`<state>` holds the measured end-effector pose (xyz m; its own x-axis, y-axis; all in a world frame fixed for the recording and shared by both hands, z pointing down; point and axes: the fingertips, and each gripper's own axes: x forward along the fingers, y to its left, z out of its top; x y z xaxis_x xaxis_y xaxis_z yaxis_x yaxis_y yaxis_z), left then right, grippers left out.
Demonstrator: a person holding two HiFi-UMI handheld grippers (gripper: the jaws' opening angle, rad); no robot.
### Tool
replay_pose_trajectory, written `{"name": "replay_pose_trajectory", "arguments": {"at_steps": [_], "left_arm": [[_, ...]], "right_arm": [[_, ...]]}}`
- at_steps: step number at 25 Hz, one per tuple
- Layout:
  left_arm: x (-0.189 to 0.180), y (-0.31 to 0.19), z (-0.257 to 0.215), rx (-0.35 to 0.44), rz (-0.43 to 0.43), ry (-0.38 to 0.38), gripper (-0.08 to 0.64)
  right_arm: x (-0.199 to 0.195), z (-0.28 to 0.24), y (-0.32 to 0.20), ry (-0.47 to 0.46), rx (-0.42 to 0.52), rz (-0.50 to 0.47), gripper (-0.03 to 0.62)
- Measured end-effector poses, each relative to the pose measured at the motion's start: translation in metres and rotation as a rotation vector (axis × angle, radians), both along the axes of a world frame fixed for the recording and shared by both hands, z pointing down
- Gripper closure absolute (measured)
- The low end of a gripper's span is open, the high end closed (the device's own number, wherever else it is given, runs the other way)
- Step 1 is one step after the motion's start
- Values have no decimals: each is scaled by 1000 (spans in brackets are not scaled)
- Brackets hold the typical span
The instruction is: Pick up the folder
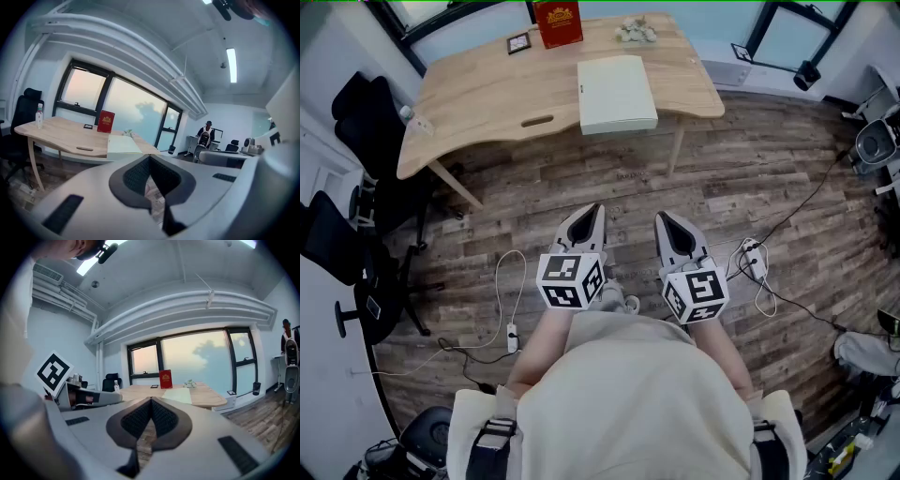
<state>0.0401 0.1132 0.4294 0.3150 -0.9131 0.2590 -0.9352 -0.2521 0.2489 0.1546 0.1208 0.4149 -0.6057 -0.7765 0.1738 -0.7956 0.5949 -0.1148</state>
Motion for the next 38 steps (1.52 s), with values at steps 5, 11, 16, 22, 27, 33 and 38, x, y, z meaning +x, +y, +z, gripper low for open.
{"name": "replay_pose_trajectory", "arguments": {"at_steps": [5, 11, 16, 22, 27, 33, 38], "left_arm": [[4, 7, 2, 1, -1, 3, 540], [13, 9, -1, 5, -3, 14, 540], [13, 13, -2, 8, -20, -1, 540], [8, 18, 3, -4, -33, -10, 540], [-1, 17, 6, -21, -67, 19, 540], [-9, 9, 5, -23, -96, 40, 540], [-18, -5, 7, -26, -102, 38, 540]], "right_arm": [[8, 2, 7, 7, 6, 6, 574], [16, 0, 9, 20, 15, 3, 574], [19, -3, 11, 4, 25, -3, 574], [17, -3, 9, -13, 32, -13, 574], [14, -1, 7, 2, 21, -33, 574], [7, 5, -2, 26, 12, -64, 574], [-4, 9, -17, 34, 13, -82, 574]]}}
